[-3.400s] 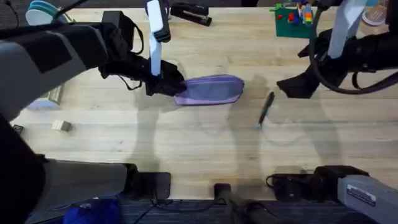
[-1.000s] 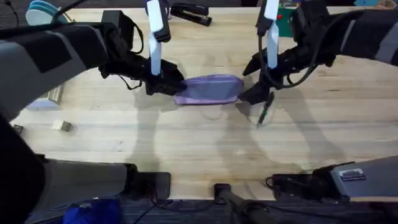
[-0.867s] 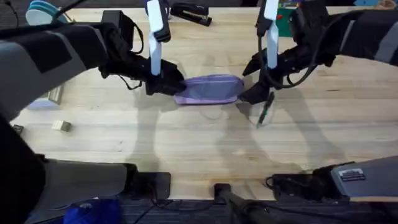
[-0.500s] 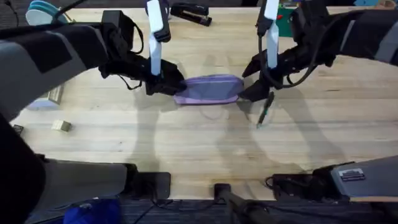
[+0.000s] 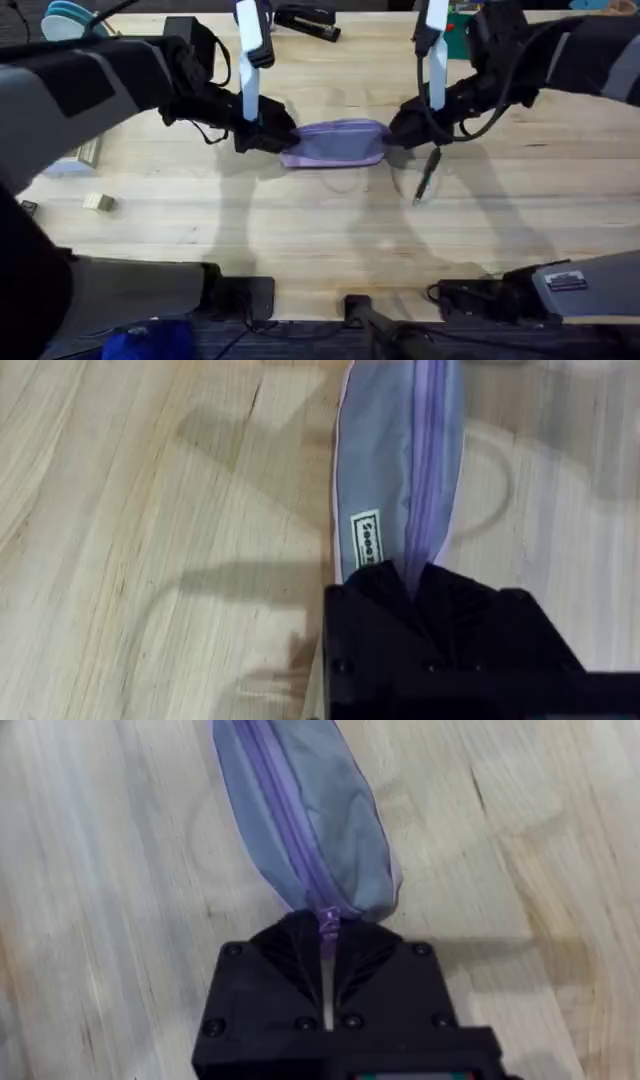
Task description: Unzip the bag, pick up the pens from the table one at a time and place them inside, then zip the bag closed.
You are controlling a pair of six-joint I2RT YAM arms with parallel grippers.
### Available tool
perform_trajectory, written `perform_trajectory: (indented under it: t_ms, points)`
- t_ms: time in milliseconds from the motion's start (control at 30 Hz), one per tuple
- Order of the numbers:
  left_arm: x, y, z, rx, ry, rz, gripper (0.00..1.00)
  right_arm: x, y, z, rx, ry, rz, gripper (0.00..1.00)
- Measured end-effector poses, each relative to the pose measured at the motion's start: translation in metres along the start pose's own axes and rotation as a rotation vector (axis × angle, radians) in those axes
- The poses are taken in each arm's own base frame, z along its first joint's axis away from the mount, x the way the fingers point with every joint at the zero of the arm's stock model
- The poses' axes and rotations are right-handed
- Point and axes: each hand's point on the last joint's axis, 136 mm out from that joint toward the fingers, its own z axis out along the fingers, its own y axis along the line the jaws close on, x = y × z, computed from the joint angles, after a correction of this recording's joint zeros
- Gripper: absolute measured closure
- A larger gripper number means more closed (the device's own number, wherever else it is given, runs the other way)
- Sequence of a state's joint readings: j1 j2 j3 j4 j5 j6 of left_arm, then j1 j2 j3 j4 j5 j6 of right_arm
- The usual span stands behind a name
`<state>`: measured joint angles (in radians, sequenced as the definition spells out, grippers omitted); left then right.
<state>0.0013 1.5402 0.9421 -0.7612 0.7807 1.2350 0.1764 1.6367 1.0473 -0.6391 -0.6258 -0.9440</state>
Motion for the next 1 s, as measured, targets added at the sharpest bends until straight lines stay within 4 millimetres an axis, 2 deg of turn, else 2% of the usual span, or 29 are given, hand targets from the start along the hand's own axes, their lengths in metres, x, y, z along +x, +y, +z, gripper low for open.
perform_trajectory:
  t_ms: [767,1000]
  points:
    - [0.000,0.000,0.000,-0.002,-0.001,0.002,0.960,0.001,-0.001,-0.002,0.002,-0.009,0.009,0.970]
    - [-0.004,-0.002,0.002,0.010,-0.012,0.008,0.959,-0.006,-0.010,-0.029,0.074,-0.055,0.005,0.970]
